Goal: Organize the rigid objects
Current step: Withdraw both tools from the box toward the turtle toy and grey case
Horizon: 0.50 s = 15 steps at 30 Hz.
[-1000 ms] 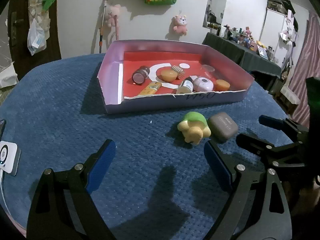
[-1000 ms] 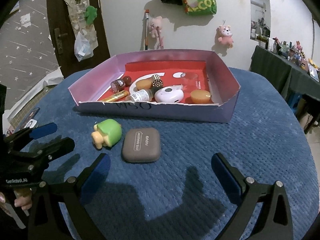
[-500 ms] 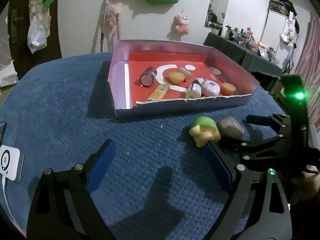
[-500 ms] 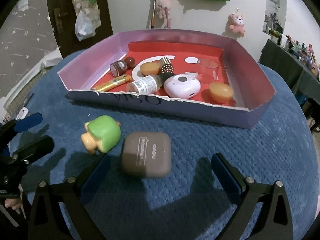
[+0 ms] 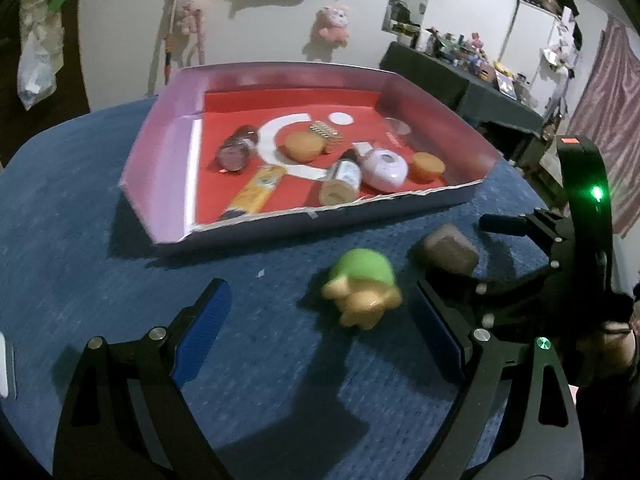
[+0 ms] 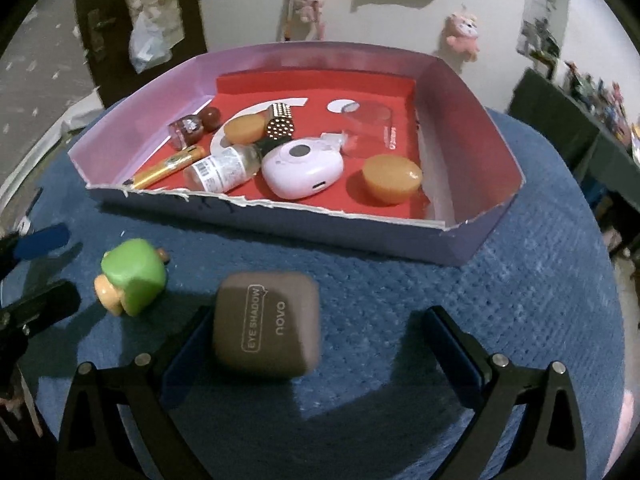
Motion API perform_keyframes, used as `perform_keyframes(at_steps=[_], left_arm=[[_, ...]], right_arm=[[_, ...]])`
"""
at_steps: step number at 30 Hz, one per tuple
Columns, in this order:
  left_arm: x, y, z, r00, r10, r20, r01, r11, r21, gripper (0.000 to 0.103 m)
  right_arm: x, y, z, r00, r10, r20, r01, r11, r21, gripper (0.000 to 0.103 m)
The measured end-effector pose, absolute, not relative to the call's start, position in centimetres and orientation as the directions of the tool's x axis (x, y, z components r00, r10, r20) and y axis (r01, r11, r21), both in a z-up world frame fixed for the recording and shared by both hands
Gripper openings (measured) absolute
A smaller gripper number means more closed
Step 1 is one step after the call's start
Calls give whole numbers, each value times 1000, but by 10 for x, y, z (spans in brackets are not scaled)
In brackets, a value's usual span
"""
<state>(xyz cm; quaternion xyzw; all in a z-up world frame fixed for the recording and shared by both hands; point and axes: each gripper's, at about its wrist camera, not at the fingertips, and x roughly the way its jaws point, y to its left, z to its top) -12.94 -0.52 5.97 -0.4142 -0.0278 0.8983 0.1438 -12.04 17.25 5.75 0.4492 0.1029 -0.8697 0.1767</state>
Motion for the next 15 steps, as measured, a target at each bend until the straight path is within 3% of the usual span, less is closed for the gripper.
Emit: perform_keyframes(at_steps=[11, 15], left_arm=[[-147, 18, 44, -582, 236, -778, -249, -963, -106, 90], [-150, 18, 44, -582, 238, -777, -245, -963, -112, 78]], right_arm=[[-112, 180, 59, -522, -263, -811, 463, -886, -11, 103], [-115, 181, 58, -507, -292, -811, 471, -882, 23, 96]])
